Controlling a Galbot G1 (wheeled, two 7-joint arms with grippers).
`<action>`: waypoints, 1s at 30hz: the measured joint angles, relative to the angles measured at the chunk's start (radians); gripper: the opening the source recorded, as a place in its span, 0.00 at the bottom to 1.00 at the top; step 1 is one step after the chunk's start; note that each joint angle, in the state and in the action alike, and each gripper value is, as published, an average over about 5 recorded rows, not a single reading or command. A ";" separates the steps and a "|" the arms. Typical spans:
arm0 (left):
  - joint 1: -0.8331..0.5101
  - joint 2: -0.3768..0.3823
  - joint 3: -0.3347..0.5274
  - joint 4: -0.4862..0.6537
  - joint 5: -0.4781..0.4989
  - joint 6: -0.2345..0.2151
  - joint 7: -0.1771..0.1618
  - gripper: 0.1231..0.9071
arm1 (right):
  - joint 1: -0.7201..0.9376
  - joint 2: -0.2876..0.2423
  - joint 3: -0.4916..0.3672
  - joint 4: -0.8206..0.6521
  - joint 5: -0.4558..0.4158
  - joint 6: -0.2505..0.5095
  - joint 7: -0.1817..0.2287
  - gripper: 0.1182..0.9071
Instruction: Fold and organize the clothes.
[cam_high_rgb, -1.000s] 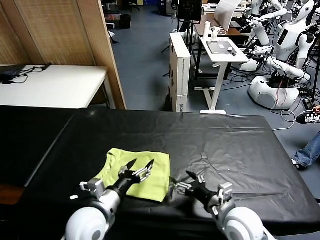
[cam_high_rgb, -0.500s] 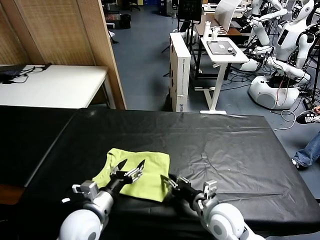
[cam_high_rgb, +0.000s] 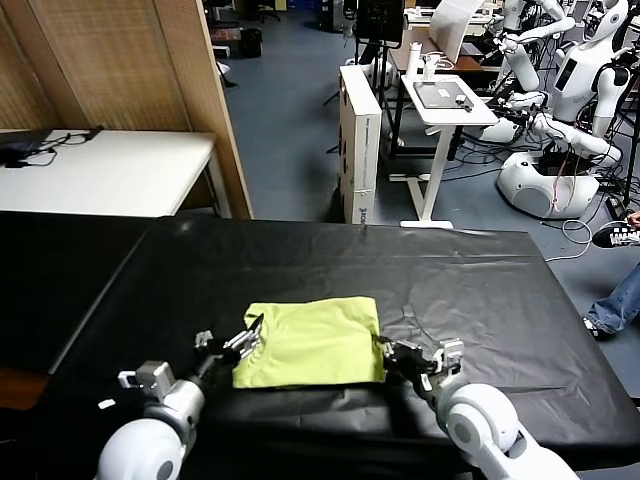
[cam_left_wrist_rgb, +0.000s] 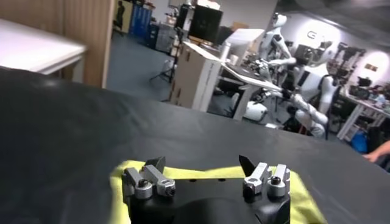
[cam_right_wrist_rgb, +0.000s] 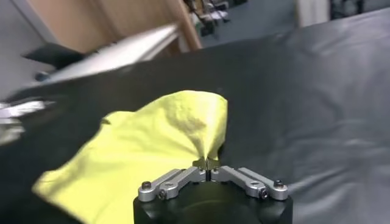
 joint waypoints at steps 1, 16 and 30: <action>0.001 0.000 -0.002 0.000 0.001 -0.004 -0.002 1.00 | -0.003 -0.005 0.004 0.003 0.000 -0.006 -0.001 0.03; 0.021 0.008 -0.036 0.031 0.083 -0.115 -0.003 1.00 | -0.067 -0.118 0.103 0.093 -0.190 0.153 -0.145 0.92; 0.157 0.114 -0.100 -0.017 0.062 -0.198 -0.026 1.00 | -0.352 -0.074 0.338 0.217 -0.357 0.481 -0.137 1.00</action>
